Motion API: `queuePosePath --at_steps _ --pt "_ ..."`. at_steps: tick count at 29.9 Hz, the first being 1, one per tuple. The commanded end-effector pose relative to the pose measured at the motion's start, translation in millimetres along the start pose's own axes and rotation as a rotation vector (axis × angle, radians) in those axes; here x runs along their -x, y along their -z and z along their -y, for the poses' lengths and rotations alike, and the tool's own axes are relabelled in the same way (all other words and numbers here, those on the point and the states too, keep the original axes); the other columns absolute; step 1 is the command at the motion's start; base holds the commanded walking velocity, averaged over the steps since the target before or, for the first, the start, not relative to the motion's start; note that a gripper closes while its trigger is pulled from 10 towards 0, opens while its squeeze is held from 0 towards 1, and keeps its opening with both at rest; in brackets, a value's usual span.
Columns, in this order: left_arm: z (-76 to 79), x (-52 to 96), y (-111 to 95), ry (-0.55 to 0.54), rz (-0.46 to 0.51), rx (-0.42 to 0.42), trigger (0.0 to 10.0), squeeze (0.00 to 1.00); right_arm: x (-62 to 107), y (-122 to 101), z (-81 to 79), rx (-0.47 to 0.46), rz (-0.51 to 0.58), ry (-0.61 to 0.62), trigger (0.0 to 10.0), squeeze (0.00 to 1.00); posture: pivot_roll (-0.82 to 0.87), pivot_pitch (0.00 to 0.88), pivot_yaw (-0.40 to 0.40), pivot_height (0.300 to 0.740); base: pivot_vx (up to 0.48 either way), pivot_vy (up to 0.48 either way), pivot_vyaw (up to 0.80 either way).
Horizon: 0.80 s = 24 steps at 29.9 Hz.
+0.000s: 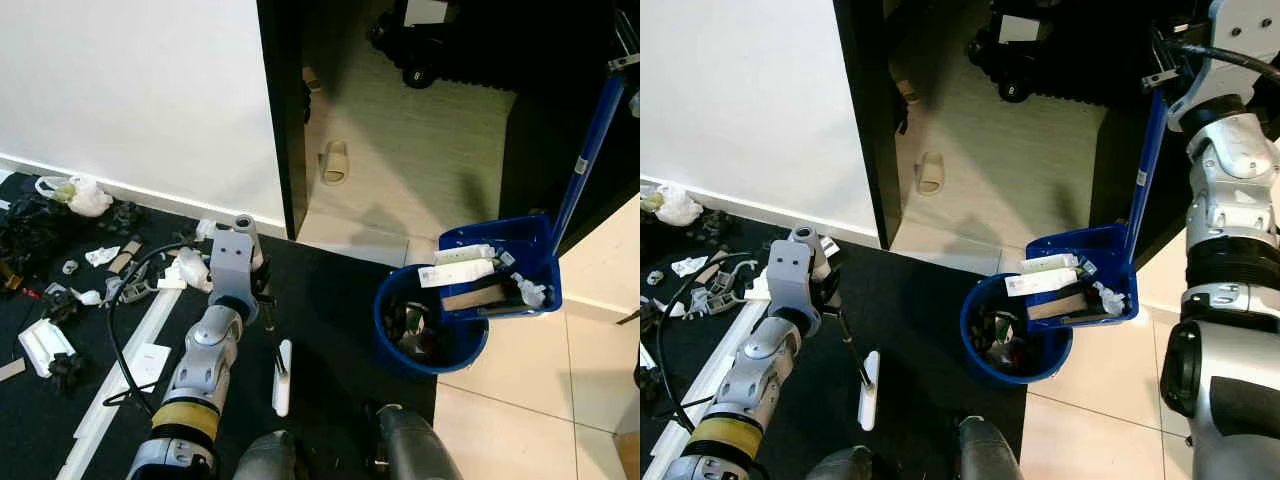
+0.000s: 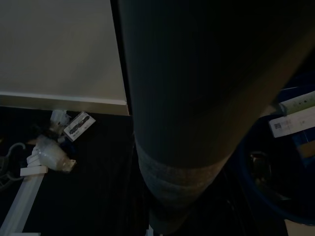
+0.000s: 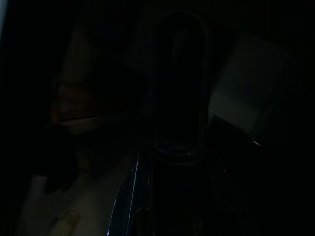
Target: Sweep floor
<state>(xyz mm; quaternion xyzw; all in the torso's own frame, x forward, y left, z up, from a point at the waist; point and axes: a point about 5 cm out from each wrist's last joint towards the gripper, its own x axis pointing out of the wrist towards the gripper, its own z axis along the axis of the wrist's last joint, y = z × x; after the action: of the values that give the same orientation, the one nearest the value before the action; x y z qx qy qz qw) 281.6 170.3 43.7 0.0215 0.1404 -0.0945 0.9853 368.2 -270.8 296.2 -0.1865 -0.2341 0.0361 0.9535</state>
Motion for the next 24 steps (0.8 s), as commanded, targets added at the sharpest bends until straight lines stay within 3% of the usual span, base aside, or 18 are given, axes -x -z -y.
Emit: queuePosePath --at_steps 1,11,18,24 --pt "2.5 -0.1 1.6 0.007 -0.013 0.005 10.0 0.0 -1.7 -8.5 -7.1 0.042 0.039 -0.056 10.0 0.0 0.01 0.057 -0.051 0.74 0.0 0.0 0.0" --pt "2.4 -0.2 1.6 0.009 -0.013 0.004 10.0 0.0 -2.8 -10.1 -31.1 0.076 0.047 -0.185 10.0 0.0 0.02 0.055 -0.053 0.74 0.0 0.0 0.0" --pt "1.4 0.5 2.2 0.012 -0.016 0.004 10.0 0.0 0.3 -16.4 -52.5 -0.004 0.027 -0.36 10.0 0.0 0.02 0.05 -0.051 0.74 0.0 0.0 0.0" --pt "1.7 -0.1 1.7 0.015 -0.016 0.004 10.0 0.0 2.2 -17.4 -56.0 0.001 0.004 -0.416 10.0 0.0 0.02 0.05 -0.05 0.74 0.0 0.0 0.0"
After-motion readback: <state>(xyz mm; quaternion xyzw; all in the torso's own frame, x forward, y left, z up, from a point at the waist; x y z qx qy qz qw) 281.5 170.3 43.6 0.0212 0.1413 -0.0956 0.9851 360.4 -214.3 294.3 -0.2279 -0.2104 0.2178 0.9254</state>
